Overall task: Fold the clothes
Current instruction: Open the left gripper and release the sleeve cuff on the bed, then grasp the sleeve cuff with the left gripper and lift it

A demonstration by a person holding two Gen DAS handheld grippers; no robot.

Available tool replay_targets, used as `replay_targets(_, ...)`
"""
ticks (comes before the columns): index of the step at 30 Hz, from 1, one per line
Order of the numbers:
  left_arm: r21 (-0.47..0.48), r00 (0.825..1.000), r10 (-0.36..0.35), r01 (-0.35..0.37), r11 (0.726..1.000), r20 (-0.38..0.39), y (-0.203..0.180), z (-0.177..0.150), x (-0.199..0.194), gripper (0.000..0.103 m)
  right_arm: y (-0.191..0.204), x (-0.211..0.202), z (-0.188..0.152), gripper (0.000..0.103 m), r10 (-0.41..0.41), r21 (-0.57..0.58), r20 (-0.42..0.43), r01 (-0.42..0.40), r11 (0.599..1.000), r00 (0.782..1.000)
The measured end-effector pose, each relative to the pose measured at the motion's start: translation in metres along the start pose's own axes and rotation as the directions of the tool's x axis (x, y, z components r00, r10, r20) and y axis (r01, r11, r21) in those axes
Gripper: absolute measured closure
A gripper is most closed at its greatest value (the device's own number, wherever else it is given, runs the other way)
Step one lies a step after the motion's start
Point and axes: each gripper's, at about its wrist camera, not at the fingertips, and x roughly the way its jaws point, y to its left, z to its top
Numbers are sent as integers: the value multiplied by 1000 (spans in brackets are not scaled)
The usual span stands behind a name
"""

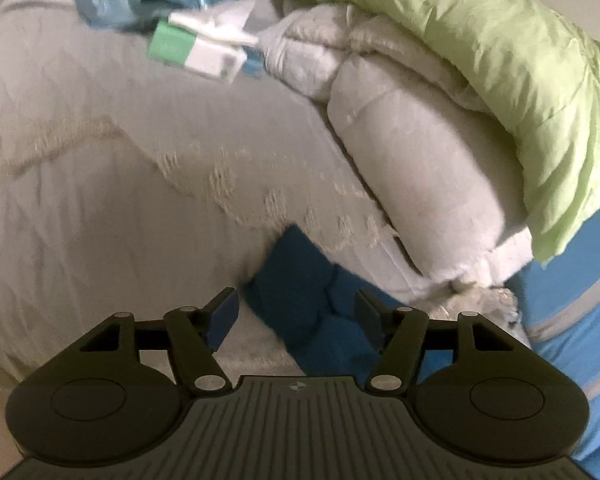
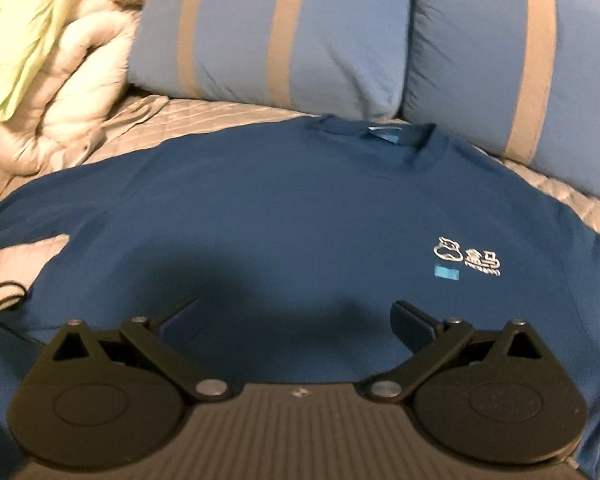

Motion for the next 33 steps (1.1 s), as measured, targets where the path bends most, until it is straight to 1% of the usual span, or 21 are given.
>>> replay_targets(4,-83,996,-77,73,994,-48,12,-11,7,40,11,-8,-1,0,81,-63,31,-79,995,996)
replay_targets(7,-159,989,-136,124,979,-66,22,-17,14,40,26,-9,-2,0,123,-147,34,-117,982,992)
replay_targets(9,-203,982,-173,154,967,-78,27,-20,19,40,34,-10,-4,0,131,-195,34,-122,973,991)
replay_targets(11,-230,977,-195,171,958,-88,30,-23,25,40,41,-10,-6,0,132,-232,33,-121,965,991)
replay_targets(13,-248,973,-208,179,952,-96,31,-25,30,40,43,-9,-7,0,123,-240,32,-112,964,992)
replay_targets(17,-278,973,-217,188,942,-80,32,-27,38,40,44,-9,-8,0,112,-232,30,-102,967,993)
replay_targets(20,-293,976,-207,179,939,-68,32,-26,47,41,41,-9,-8,0,100,-216,29,-92,972,995)
replay_targets(23,-286,982,-183,161,945,-52,30,-25,55,43,37,-8,-8,0,93,-205,27,-86,975,995)
replay_targets(24,-284,984,-175,155,946,-45,29,-24,57,50,36,-7,-8,0,92,-203,27,-85,976,995)
replay_targets(25,-282,986,-164,146,948,-39,28,-24,58,61,36,-7,-8,0,91,-202,27,-84,976,995)
replay_targets(26,-277,988,-149,133,952,-36,27,-23,59,67,36,-7,-8,0,90,-201,27,-83,976,996)
replay_targets(27,-267,991,-133,119,956,-34,25,-21,60,75,36,-7,-8,0,88,-201,26,-81,976,996)
replay_targets(30,-215,997,-78,71,974,-24,14,-13,55,81,36,-6,-8,0,83,-200,26,-76,977,996)
replay_targets(32,-149,999,-34,32,988,-6,-2,-8,48,84,36,-6,-8,0,81,-196,28,-74,978,996)
replay_targets(33,-97,1000,-21,22,995,16,-14,-5,42,86,35,-6,-8,0,81,-193,29,-74,978,996)
